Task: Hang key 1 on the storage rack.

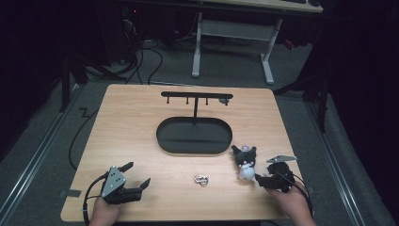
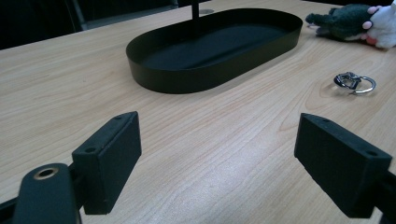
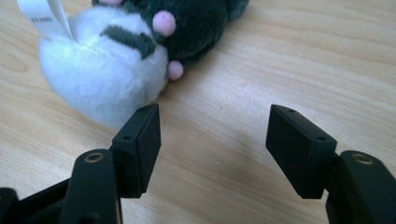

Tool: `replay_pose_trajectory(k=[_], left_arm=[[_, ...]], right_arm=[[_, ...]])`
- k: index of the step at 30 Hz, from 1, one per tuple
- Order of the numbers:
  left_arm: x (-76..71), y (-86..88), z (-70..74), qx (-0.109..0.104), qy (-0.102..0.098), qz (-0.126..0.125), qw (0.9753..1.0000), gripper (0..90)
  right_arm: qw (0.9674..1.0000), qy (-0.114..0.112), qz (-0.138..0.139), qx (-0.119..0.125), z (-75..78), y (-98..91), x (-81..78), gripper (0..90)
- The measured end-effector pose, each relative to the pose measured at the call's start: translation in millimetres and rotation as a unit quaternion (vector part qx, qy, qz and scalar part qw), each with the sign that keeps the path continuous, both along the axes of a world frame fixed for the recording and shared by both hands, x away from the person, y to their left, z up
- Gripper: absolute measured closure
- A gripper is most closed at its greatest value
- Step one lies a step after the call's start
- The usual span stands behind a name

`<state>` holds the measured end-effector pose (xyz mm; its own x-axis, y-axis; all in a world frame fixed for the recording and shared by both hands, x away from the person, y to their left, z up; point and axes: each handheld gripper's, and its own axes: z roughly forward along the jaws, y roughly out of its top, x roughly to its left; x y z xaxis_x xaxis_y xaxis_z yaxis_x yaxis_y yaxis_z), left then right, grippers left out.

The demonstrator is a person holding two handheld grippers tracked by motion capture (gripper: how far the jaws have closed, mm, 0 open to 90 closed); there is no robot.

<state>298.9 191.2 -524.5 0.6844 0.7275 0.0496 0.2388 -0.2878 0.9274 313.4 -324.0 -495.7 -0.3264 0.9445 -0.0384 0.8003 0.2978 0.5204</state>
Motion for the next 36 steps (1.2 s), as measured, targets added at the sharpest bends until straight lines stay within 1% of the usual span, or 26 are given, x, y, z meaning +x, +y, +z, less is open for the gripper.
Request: replay_pose_trajectory(k=[3,6,10,14,15,16,19,21,22,23,24,25,28,30,31,32,34,35,36], left_arm=[[0.1,0.2,0.0,0.000,0.002,-0.001,1.0000,15.6],[0.1,0.6,0.0,-0.002,0.002,-0.002,1.0000,15.6],[0.3,0.4,-0.2,-0.002,0.003,-0.004,1.0000,15.7],[1.0,0.2,-0.2,0.000,0.008,-0.008,0.9999,15.7],[1.2,0.3,-0.1,0.001,0.009,-0.011,0.9999,15.8],[1.2,0.3,-0.1,0.001,0.009,-0.011,0.9999,15.8],[1.1,-0.1,-0.3,0.001,0.008,-0.013,0.9999,15.8],[1.2,-0.2,-0.3,0.002,0.009,-0.017,0.9998,15.8],[1.3,-0.5,-0.4,0.002,0.009,-0.017,0.9998,15.8],[1.3,-0.7,-0.4,0.003,0.010,-0.018,0.9998,15.8],[1.3,-0.9,-0.5,0.003,0.010,-0.019,0.9998,15.8],[1.3,-0.9,-0.4,0.005,0.011,-0.020,0.9997,15.8],[1.2,-1.2,-0.5,0.007,0.011,-0.023,0.9997,15.7],[1.8,-1.7,-0.7,0.008,0.016,-0.024,0.9995,15.7],[1.9,-1.9,-0.7,0.009,0.017,-0.025,0.9995,15.7],[1.8,-1.8,-0.8,0.009,0.017,-0.028,0.9994,15.7],[1.7,-1.7,-0.8,0.009,0.017,-0.028,0.9994,15.7],[1.6,-1.5,-0.7,0.010,0.017,-0.029,0.9994,15.7],[1.5,-1.4,-0.7,0.010,0.018,-0.030,0.9993,15.7]], right_arm=[[0.9998,0.015,0.004,-0.010,1.9,2.0,1.0,35.8],[0.9995,0.030,0.006,-0.012,5.1,3.5,1.0,35.3],[0.9981,0.059,0.011,-0.012,9.4,5.9,1.1,34.6],[0.9956,0.089,0.021,-0.022,13.6,12.0,1.3,33.3],[0.9941,0.103,0.028,-0.019,16.1,15.7,2.6,31.9],[0.9941,0.103,0.028,-0.019,16.1,15.7,2.6,31.9],[0.9919,0.123,0.028,-0.016,20.0,22.5,5.8,26.3],[0.9912,0.128,0.029,-0.013,22.8,28.7,8.8,22.2],[0.9910,0.130,0.028,-0.011,24.6,34.9,11.7,20.3],[0.9910,0.130,0.028,-0.011,24.6,34.9,11.7,20.3],[0.9908,0.130,0.033,-0.016,25.5,41.3,16.2,19.3],[0.9908,0.130,0.033,-0.016,25.5,41.3,16.2,19.3],[0.9909,0.131,0.030,-0.015,24.0,49.8,24.8,17.4],[0.9906,0.134,0.024,-0.010,21.9,54.3,31.4,15.7],[0.9906,0.135,0.017,-0.014,19.2,57.3,38.0,15.3],[0.9899,0.141,0.012,-0.010,18.2,58.2,40.8,15.3],[0.9900,0.141,0.010,-0.007,16.3,58.6,43.1,15.4],[0.9894,0.144,0.008,-0.011,15.0,59.1,44.9,16.3],[0.9890,0.148,0.004,-0.009,13.1,58.9,46.9,23.5]])
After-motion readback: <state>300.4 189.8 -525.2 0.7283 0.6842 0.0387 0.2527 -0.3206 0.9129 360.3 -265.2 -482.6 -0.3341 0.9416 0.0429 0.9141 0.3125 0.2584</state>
